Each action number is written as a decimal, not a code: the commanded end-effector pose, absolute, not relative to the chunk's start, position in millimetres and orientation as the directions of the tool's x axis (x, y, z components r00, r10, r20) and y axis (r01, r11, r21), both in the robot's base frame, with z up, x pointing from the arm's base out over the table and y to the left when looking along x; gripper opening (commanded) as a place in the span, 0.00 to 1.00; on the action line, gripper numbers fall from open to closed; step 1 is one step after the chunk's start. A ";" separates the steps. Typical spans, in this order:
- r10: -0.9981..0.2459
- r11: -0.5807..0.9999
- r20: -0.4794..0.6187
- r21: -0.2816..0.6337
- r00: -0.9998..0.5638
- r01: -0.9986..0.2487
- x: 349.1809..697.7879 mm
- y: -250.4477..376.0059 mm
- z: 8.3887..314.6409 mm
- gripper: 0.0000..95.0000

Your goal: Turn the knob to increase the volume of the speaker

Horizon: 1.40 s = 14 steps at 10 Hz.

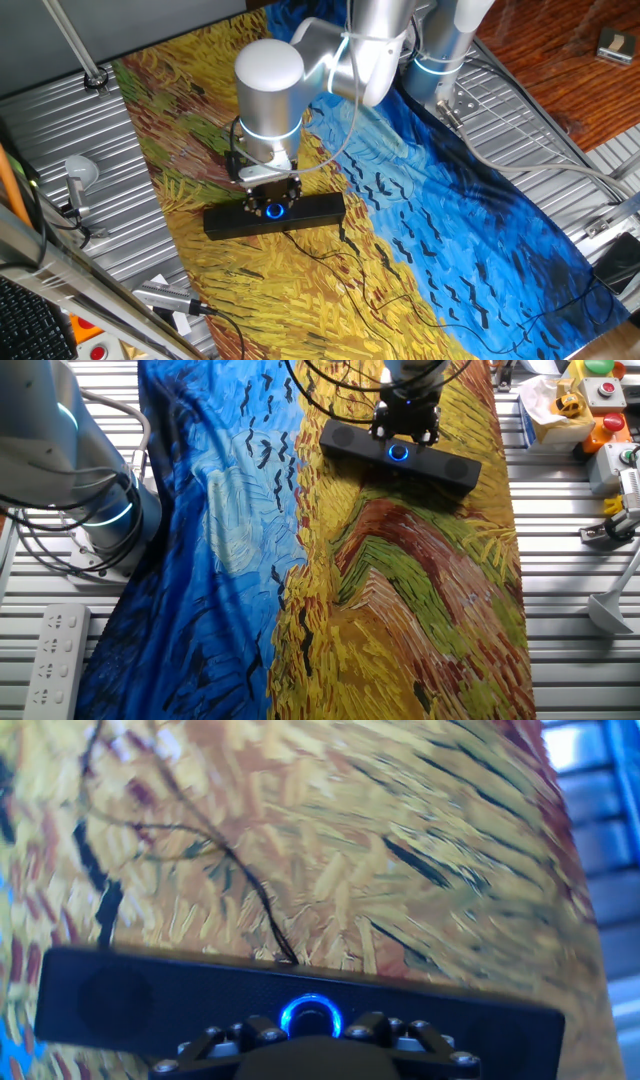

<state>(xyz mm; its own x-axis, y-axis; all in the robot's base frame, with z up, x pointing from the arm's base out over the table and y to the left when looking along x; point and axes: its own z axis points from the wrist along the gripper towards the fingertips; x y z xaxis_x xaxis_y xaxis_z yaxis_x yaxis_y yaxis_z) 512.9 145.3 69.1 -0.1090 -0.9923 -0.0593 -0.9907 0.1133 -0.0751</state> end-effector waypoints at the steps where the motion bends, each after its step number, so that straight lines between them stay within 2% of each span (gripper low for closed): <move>1: -0.997 0.050 -0.061 -0.077 -0.045 -0.996 512.6 145.4 65.8 0.60; 2: -0.997 0.050 -0.061 -0.076 -0.045 -0.996 512.4 145.5 65.3 0.60; 3: -0.997 0.052 -0.061 -0.076 -0.048 -0.996 512.2 145.6 64.8 0.40; 5: -0.996 0.072 -0.063 -0.075 -0.067 -0.995 511.6 145.8 63.7 0.40; 7: -0.992 0.109 -0.064 -0.071 -0.104 -0.991 511.5 146.0 61.3 0.00; 14: -0.908 0.417 -0.059 -0.032 -0.415 -0.908 511.4 144.6 62.8 0.00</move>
<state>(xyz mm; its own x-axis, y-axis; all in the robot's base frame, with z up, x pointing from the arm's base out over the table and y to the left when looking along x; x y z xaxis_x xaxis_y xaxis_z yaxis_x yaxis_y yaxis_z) 510.9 145.4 65.3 -0.3589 -0.9314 -0.0612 -0.9315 0.3616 -0.0396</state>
